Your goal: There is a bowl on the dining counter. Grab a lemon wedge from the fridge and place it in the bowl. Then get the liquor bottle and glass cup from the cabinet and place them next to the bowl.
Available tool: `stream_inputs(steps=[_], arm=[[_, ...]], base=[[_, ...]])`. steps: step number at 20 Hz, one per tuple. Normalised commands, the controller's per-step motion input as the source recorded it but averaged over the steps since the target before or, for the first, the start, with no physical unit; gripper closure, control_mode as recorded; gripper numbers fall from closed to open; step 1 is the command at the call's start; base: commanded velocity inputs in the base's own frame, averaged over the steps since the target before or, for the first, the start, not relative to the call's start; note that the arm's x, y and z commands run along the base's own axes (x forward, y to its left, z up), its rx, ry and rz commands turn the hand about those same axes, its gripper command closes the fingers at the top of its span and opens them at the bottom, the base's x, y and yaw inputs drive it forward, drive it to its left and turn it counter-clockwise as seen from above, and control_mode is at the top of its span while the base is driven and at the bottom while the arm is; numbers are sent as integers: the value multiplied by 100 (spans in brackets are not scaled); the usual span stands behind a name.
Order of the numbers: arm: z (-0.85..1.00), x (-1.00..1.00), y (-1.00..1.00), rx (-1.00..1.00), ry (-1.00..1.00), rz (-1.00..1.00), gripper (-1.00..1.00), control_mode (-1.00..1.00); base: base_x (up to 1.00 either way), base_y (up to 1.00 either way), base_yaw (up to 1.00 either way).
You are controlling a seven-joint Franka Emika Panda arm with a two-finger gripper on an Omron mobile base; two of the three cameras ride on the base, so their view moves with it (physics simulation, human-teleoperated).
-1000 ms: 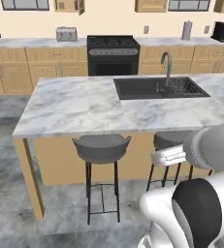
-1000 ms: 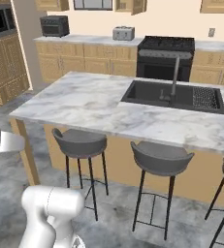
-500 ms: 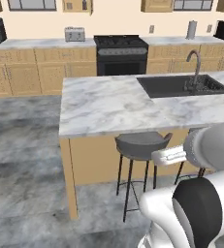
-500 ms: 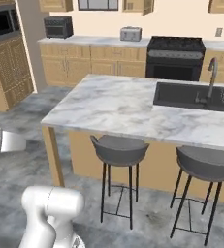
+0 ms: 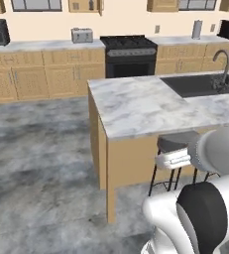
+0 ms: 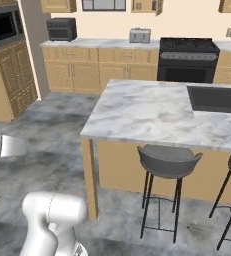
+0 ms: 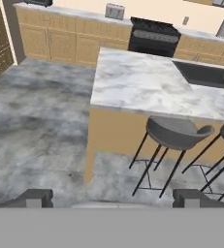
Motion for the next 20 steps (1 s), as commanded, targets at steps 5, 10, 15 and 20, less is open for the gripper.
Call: stream_inputs(steps=[5,10,15,20], arm=[[0,0,0,0,0,0,-100,100],[0,0,0,0,0,0,-100,100],[0,0,0,0,0,0,-100,100],[0,0,0,0,0,0,-100,100]], base=[[67,97,-27],[97,83,-34],[96,88,-34],[26,100,-16]])
